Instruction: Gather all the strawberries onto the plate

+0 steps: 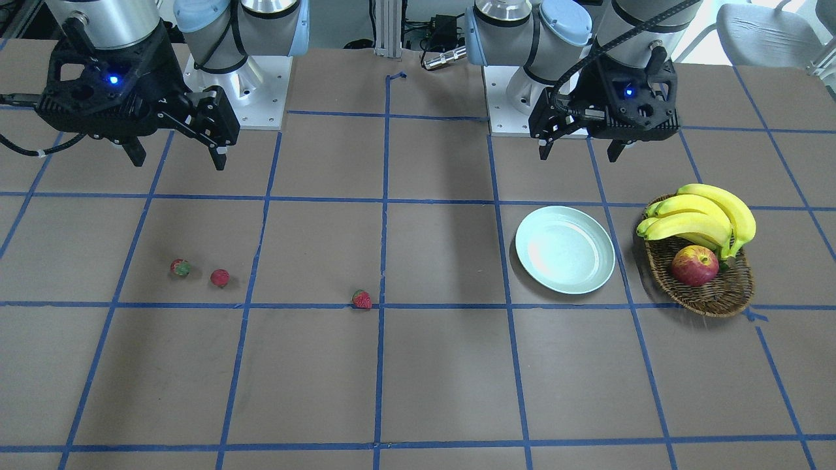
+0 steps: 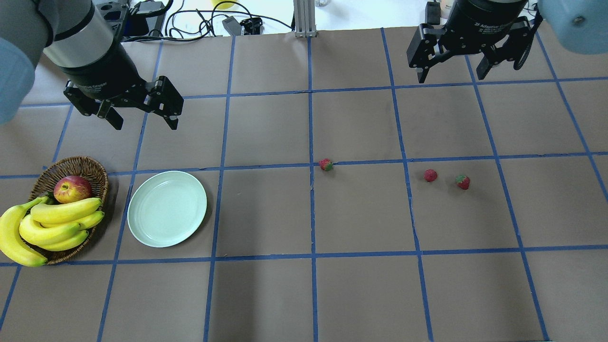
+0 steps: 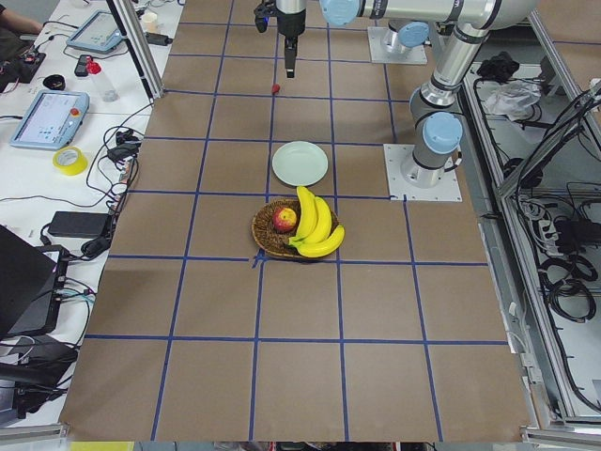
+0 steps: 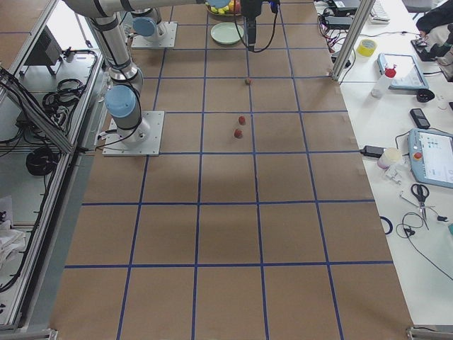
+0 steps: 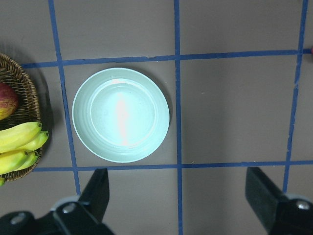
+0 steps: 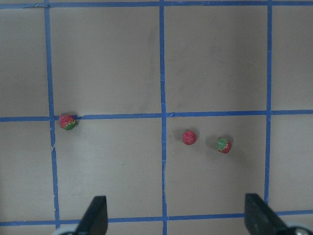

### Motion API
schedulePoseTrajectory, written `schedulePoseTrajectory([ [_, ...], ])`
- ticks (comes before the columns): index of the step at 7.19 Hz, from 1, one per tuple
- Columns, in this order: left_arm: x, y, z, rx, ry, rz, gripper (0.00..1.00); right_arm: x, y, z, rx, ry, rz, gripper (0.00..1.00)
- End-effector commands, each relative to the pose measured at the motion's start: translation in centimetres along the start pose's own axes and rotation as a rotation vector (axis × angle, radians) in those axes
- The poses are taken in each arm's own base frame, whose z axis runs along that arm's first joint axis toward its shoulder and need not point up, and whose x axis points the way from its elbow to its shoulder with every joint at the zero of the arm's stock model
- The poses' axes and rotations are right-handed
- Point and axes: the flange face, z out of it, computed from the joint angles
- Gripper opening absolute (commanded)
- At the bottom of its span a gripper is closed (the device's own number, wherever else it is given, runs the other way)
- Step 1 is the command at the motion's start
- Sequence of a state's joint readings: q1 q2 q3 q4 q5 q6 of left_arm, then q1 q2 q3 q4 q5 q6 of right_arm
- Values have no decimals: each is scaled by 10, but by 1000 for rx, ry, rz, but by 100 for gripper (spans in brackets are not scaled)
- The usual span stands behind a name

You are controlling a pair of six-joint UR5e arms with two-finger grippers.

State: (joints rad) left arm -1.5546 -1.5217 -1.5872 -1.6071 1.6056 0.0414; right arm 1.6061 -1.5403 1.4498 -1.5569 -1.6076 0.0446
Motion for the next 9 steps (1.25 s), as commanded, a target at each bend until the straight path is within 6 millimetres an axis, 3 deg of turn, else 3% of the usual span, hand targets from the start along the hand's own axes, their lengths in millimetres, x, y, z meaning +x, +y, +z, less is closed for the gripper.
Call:
schedulePoseTrajectory([
  [1,1,1,1,-7,1,3,100,-1,-2,3,-2,-2,0,100],
  [2,1,2,-1,-2,1,3,100,-6,-12,15,-15,-7,-7,100],
  [3,1,2,-1,-2,3,3,100,-35,-27,29,35,-46,-43,100],
  [5,1,1,0,-5,3,3,100,-114,-60,111,39,-61,7,100],
  [6,1,1,0,-4,3,3,100,-146,-64,154,12,-59,4,100],
  [8,1,1,0,-5,3,3,100,-175,-41,243,1,-43,45,100],
  [9,1,1,0,-5,1,4,100,-176,-30,279,16,-59,70,100],
])
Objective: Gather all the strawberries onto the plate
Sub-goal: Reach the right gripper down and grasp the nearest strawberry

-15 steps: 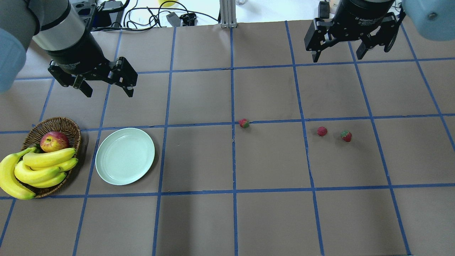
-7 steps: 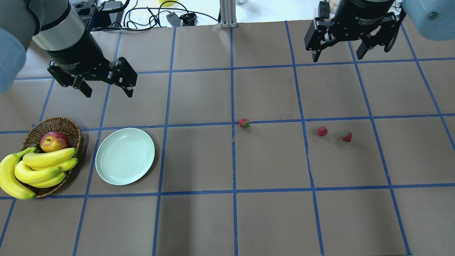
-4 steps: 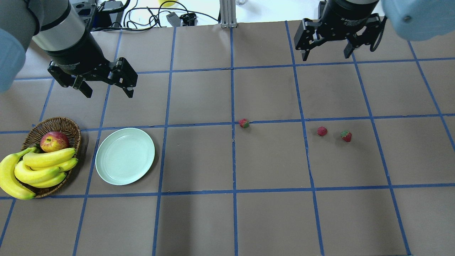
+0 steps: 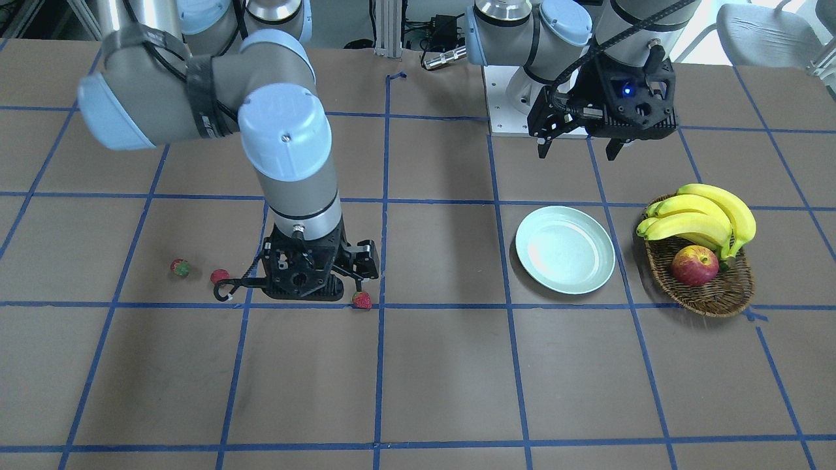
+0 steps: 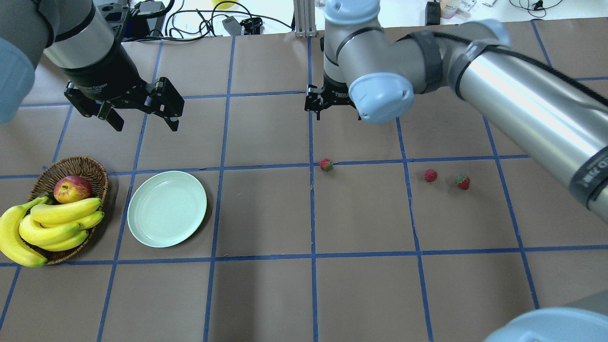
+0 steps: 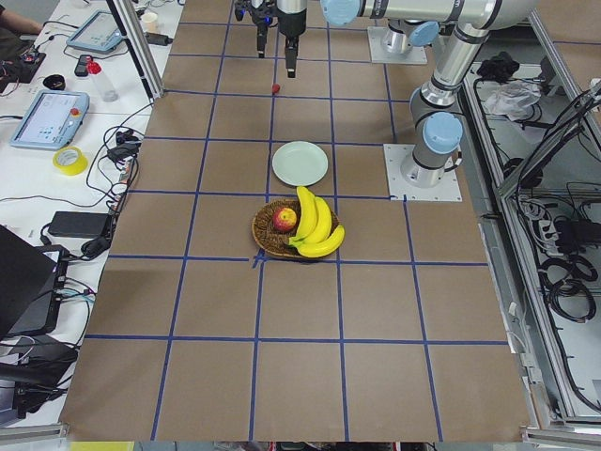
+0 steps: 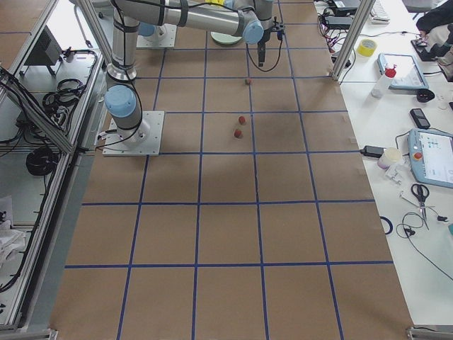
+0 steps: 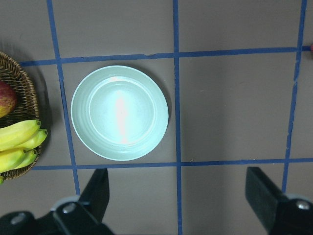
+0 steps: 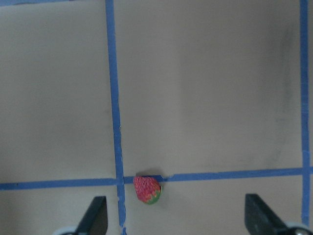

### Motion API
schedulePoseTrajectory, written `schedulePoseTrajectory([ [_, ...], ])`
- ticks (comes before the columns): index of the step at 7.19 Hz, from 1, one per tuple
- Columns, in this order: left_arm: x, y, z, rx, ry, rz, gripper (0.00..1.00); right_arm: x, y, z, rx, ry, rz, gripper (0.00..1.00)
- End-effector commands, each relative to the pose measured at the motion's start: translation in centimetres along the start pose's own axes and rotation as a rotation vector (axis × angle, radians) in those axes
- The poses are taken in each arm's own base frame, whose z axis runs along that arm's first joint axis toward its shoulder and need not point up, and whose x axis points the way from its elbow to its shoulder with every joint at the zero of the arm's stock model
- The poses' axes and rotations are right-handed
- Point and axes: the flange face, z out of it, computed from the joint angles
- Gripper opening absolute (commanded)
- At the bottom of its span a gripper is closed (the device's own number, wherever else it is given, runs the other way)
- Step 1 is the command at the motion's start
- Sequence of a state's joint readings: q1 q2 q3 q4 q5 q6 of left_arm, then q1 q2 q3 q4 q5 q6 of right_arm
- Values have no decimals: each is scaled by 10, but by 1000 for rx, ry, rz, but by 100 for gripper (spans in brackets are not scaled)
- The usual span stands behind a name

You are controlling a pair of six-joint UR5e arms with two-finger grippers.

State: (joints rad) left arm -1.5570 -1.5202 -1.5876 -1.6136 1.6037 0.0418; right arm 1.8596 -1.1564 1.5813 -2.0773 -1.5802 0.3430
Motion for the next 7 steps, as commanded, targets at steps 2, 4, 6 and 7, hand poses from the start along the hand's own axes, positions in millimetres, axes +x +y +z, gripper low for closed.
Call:
schedulePoseTrajectory([
  [2,0,0,0,0,-1,1,100,-4,19,100,8,-5,47,100],
  [4,0,0,0,0,1,0,100,-3,34,118,-25,0,45,93],
  [6,0,0,0,0,-1,1,100,-13,41,117,-27,-5,30,75],
  [7,0,0,0,0,-1,1,100,-17,44,118,-35,-16,23,60],
])
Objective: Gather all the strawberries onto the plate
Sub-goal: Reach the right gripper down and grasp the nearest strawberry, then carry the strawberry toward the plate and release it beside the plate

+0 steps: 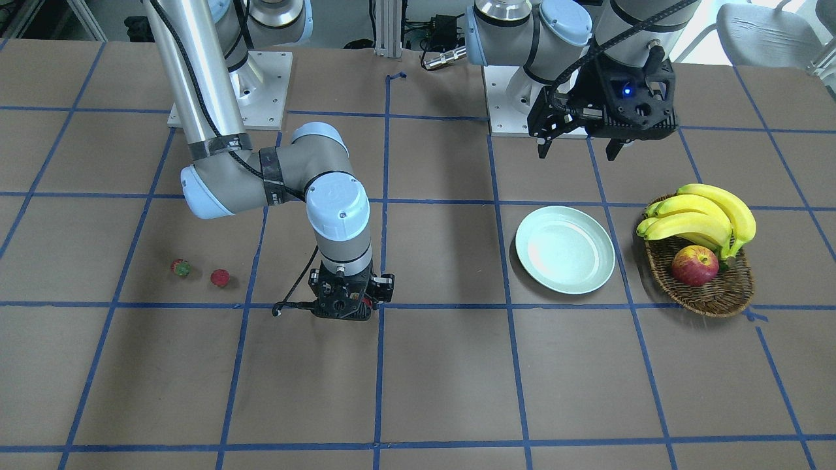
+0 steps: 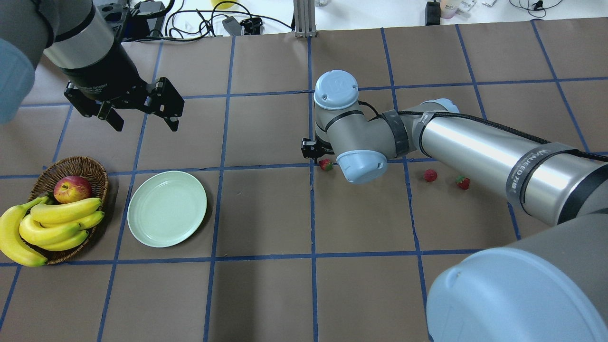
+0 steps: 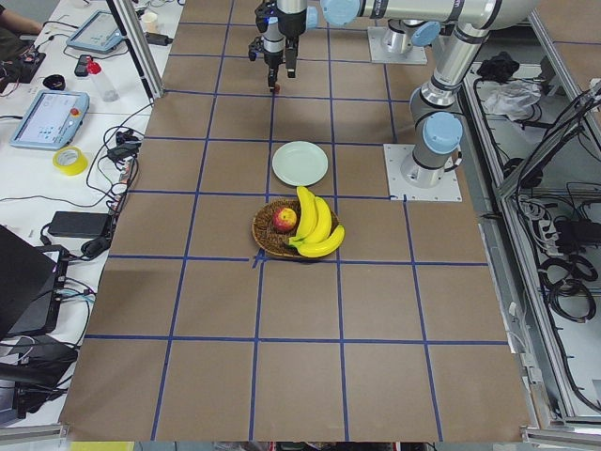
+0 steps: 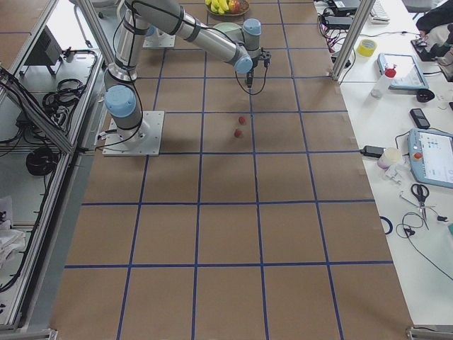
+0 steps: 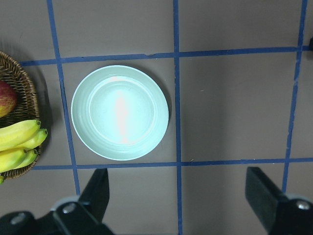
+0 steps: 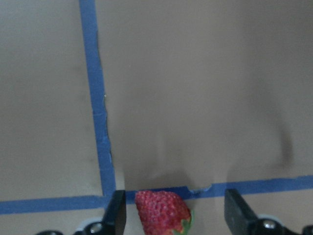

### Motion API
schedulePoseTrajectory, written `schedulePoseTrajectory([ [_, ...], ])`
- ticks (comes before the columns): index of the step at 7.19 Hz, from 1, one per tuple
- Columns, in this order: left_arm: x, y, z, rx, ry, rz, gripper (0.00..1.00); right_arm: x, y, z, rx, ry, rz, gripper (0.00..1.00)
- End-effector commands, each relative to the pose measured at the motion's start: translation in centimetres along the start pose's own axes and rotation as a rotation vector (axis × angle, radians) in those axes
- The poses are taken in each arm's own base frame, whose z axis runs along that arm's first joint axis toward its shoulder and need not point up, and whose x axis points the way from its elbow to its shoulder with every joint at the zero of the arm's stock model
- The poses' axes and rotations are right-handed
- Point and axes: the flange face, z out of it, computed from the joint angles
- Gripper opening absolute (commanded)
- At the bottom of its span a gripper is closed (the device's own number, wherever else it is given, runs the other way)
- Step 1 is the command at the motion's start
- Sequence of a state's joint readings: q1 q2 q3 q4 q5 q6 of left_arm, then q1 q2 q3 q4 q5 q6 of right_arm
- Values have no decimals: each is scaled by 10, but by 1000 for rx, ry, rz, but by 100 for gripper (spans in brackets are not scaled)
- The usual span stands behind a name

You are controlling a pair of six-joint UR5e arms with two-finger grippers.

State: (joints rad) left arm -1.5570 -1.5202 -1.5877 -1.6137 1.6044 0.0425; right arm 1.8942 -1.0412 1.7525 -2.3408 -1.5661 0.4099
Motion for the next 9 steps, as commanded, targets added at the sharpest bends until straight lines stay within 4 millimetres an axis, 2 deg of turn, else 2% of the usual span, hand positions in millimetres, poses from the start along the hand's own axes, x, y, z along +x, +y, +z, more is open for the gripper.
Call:
schedulePoseTrajectory([
  [1,0,1,-1,0,0,0,100,-6,4,1,-9,-8,-10,41],
  [2,0,0,-2,4,-3,0,100,-5,4,-3,-6,-9,-8,17],
  [3,0,0,-2,4,-3,0,100,-7,2,-6,0,-14,-7,11],
  [4,0,0,-2,4,-3,0,100,-14,3,-14,1,-45,14,13],
  [5,-1,0,-2,6,-5,0,100,-39,19,-32,-20,-147,37,14],
  [7,0,1,-4,9,-4,-1,100,-97,67,-29,-112,-260,18,14],
  [8,0,1,-3,7,-4,-1,100,-106,79,-24,-132,-261,13,14],
  [9,0,1,-3,7,-4,0,100,-107,82,-10,-169,-266,17,37],
])
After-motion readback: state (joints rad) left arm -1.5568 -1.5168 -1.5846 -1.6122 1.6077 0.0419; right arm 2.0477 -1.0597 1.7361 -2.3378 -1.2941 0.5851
